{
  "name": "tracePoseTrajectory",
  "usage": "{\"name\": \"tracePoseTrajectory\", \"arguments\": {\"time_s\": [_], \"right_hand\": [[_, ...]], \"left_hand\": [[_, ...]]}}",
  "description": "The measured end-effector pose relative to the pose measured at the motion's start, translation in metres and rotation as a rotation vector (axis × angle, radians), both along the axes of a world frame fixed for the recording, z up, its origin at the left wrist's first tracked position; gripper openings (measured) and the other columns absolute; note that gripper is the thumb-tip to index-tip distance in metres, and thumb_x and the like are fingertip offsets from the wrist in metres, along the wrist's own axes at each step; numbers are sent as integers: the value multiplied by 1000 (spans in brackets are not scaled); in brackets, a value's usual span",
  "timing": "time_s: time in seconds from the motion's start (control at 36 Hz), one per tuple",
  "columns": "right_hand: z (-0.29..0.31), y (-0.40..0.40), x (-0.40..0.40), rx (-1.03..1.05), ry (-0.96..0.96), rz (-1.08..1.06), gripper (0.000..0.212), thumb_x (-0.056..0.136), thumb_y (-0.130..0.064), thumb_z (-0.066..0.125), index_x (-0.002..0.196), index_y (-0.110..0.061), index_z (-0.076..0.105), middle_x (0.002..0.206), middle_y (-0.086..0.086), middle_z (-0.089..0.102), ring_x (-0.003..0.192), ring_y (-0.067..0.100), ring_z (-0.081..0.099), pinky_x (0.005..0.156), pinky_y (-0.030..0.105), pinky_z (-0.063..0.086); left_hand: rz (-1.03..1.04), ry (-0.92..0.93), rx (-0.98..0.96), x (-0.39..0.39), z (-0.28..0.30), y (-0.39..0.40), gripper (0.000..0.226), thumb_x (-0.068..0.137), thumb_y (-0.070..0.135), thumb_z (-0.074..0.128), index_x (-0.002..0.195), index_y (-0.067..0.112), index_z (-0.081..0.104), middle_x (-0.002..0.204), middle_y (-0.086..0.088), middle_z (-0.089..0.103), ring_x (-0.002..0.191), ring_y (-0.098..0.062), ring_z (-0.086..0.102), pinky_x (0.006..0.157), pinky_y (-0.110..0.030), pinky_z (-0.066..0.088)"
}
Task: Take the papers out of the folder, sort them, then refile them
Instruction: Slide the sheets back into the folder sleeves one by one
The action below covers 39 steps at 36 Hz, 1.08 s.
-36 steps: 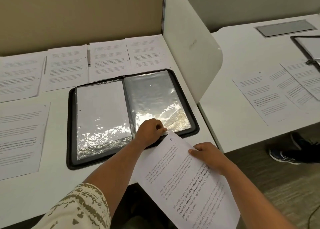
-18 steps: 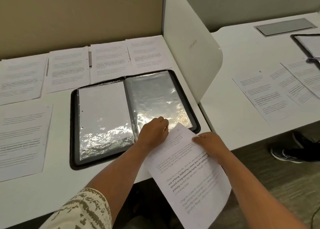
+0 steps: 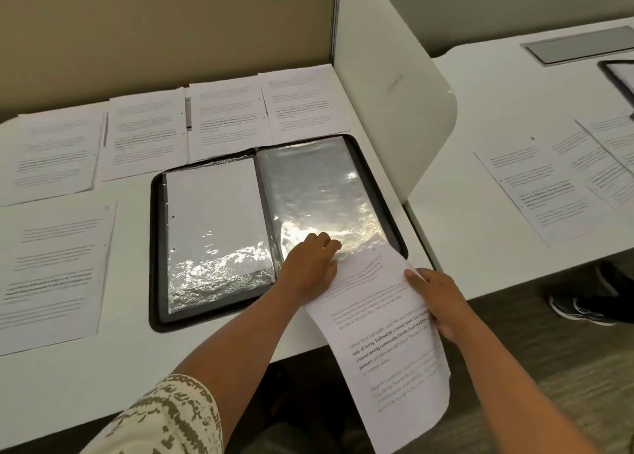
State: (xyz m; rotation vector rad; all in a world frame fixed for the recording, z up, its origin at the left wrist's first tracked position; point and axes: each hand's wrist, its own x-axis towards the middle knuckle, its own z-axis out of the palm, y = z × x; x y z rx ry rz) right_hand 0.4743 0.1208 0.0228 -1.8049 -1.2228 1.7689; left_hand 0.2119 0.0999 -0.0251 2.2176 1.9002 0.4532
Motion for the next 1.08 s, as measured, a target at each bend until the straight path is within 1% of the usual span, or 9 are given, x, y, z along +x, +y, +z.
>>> {"name": "tracePoseTrajectory", "arguments": {"time_s": [0.14, 0.36, 0.42, 0.47, 0.56, 0.67, 0.81, 0.94, 1.08], "right_hand": [[-6, 5, 5, -51, 44, -92, 20, 101, -28, 59, 106, -14, 72, 99, 10, 77, 98, 30, 71, 91, 49, 58], [-20, 5, -13, 116, -103, 25, 26, 103, -33, 54, 102, -13, 70, 99, 11, 75, 92, 30, 72, 81, 41, 60], [-26, 5, -11, 246, -248, 113, 25, 103, -36, 52, 110, -17, 68, 105, 4, 72, 95, 22, 69, 74, 29, 54], [-33, 3, -10, 456, -434, 153, 27, 103, -35, 53, 122, -19, 63, 113, -2, 65, 102, 16, 61, 78, 25, 47], [-37, -5, -17, 861, -568, 143, 20, 100, -23, 60, 118, -17, 65, 113, 1, 64, 103, 12, 52, 88, 38, 49], [-41, -18, -45, 1181, -550, 454, 17, 90, -8, 70, 106, -13, 71, 110, 6, 68, 105, 21, 60, 91, 38, 46], [-69, -24, -73, 1111, -657, 789, 34, 93, -18, 61, 126, -18, 66, 139, 8, 60, 133, 30, 49, 107, 48, 43], [-77, -27, -82, 996, -743, 870, 48, 101, -30, 34, 144, -17, 52, 156, 13, 43, 146, 36, 35, 115, 56, 35], [-79, -29, -82, 951, -766, 888, 53, 103, -39, 32, 152, -20, 39, 163, 15, 28, 149, 37, 29, 114, 52, 34]], "left_hand": [[15, -8, 0, -3, -3, -1, 17, 89, 21, 62, 104, 15, 67, 94, 0, 61, 85, -20, 55, 59, -30, 43], [45, 4, -49, -3, -9, 3, 17, 95, 22, 53, 101, 15, 67, 93, 0, 60, 86, -20, 53, 57, -29, 36], [47, 15, -64, -3, -8, 4, 19, 97, 23, 50, 101, 14, 66, 93, 0, 60, 86, -20, 53, 57, -29, 35], [48, 20, -77, -2, -8, 4, 20, 98, 24, 48, 100, 14, 65, 92, 0, 60, 85, -20, 53, 58, -30, 35], [56, 16, -94, -2, -8, 3, 21, 99, 25, 46, 97, 14, 63, 90, 0, 58, 84, -19, 52, 58, -30, 34], [62, 16, -113, -2, -8, 4, 21, 100, 26, 44, 95, 14, 60, 88, 0, 56, 82, -18, 51, 59, -30, 35], [49, 7, -118, -3, -8, 5, 20, 100, 29, 47, 100, 16, 62, 91, 1, 58, 85, -16, 52, 61, -28, 40], [61, -10, -123, -4, -9, 6, 21, 100, 32, 47, 98, 17, 62, 91, 2, 58, 86, -17, 53, 62, -31, 44], [52, -7, -17, -9, -6, 1, 15, 97, 29, 55, 95, 18, 65, 86, 3, 60, 80, -16, 55, 56, -32, 49]]}}
